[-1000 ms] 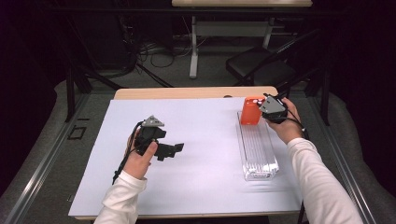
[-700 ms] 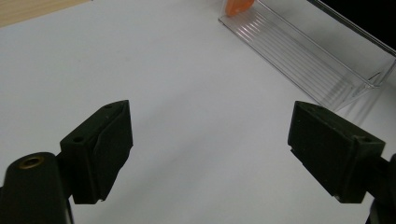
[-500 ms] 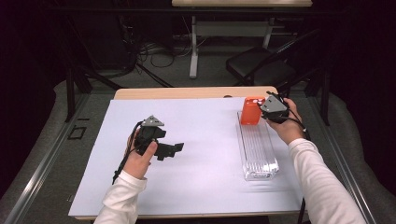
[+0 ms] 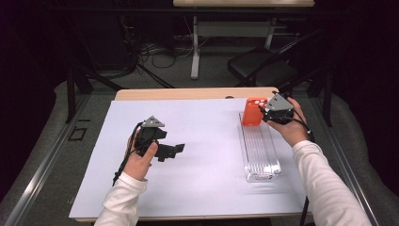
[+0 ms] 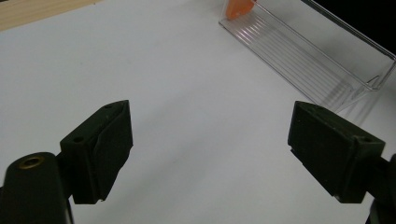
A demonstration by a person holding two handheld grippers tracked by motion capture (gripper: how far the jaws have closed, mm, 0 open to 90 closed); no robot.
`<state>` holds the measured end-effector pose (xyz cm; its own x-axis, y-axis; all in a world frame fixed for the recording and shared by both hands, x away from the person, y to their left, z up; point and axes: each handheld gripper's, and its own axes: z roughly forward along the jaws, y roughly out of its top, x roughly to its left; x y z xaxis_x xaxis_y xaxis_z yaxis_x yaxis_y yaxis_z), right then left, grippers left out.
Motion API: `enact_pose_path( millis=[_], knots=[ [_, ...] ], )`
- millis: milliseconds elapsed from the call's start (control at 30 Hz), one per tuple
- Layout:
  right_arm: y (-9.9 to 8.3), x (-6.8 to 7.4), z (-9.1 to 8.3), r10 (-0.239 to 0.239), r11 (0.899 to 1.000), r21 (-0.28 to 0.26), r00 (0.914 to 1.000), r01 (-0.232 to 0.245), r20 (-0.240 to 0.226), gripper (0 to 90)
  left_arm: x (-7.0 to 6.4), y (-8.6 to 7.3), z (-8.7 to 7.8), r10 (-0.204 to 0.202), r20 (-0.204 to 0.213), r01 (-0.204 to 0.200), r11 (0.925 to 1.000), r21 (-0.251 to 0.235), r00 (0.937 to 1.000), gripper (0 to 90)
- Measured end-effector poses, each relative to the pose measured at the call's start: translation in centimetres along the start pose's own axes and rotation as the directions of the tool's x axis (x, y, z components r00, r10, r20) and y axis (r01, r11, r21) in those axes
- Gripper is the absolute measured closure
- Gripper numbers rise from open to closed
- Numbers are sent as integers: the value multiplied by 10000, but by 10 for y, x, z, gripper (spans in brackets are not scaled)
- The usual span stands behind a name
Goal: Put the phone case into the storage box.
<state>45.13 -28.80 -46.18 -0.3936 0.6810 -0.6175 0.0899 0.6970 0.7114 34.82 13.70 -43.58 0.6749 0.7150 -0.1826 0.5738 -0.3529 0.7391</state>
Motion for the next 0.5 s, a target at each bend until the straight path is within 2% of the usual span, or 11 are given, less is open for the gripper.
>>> enact_pose_path(
  millis=[67,300,333,500],
  knots=[
    [1,0,0,14,10000,47,10000,-14,6,252,0,0,0,108,0,-108,9999,-3,9999,143],
    [4,0,-1,471,9988,136,9989,-471,-23,179,0,0,0,53,5,-53,10000,-10,10000,142],
    [4,1,-1,511,9984,227,9987,-513,91,161,0,0,0,38,-3,-39,10000,-13,10000,142],
    [6,3,-2,842,9953,485,9964,-842,31,148,0,0,0,39,9,-39,10000,-11,10000,143]
  ],
)
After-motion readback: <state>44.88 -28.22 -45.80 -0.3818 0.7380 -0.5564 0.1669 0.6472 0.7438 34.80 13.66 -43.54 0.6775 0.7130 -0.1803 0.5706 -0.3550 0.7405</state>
